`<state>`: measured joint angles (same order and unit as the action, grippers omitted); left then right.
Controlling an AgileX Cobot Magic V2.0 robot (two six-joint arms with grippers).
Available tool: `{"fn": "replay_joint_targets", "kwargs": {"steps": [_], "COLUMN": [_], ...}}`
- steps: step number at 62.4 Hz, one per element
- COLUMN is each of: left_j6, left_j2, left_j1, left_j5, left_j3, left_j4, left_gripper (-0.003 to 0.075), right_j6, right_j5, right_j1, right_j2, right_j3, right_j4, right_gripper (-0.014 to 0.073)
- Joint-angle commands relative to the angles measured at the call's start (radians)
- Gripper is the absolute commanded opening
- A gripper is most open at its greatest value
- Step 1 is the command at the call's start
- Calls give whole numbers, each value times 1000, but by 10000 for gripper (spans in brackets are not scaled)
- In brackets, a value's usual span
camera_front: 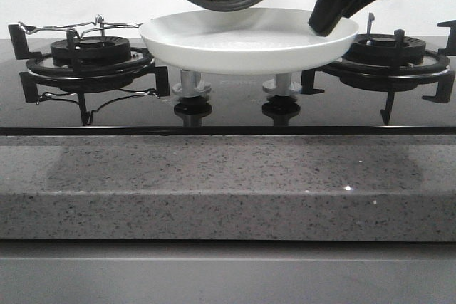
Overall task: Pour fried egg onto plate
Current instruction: 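Tilt the pan over the held plate with the left gripper, then lower the empty pan back onto its burner with the left gripper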
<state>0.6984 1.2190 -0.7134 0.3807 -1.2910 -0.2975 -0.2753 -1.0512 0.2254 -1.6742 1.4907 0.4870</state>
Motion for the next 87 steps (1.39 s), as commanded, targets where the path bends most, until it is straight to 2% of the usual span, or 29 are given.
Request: {"fn": "replay_joint_targets", "kwargs": {"steps": [1, 10, 16, 26, 33, 44, 50, 59, 60, 63, 67, 74, 87], "left_j6": [-4, -9, -59, -201, -212, -210, -175, -50, -45, -45, -45, -47, -47], "left_j2": [-32, -32, -32, -57, -65, -39, 17, 150, 173, 216, 284, 375, 503], "left_j1": [-16, -16, 1, 128, 247, 522, 687, 892, 907, 953, 997, 1039, 1055], "left_j5": [-123, -121, -113, -67, -71, -23, 91, 372, 397, 465, 504, 497, 538], "left_j3": [-40, -40, -40, -40, -40, -32, -32, -32, -32, -32, -32, -32, -32], "left_j4": [6, 8, 8, -17, -177, -602, -831, -1187, -1229, -1306, -1367, -1395, -1461], "left_gripper": [-20, -20, -20, -20, -20, -20, -20, -20, -20, -20, -20, -20, -20], "right_j6": [-10, -10, -10, -10, -10, -10, -10, -10, -10, -10, -10, -10, -10], "right_j5": [26, 26, 26, 26, 26, 26, 26, 26, 26, 26, 26, 26, 26], "right_j1": [1, 1, 1, 1, 1, 1, 1, 1, 1, 1, 1, 1, 1], "right_j2": [53, 53, 53, 53, 53, 53, 53, 53, 53, 53, 53, 53, 53], "right_j3": [24, 24, 24, 24, 24, 24, 24, 24, 24, 24, 24, 24, 24], "right_j4": [39, 39, 39, 39, 39, 39, 40, 40, 40, 40, 40, 40, 40], "right_gripper": [-108, -108, -108, -108, -108, -108, -108, -108, -60, -60, -60, -60, -60]}}
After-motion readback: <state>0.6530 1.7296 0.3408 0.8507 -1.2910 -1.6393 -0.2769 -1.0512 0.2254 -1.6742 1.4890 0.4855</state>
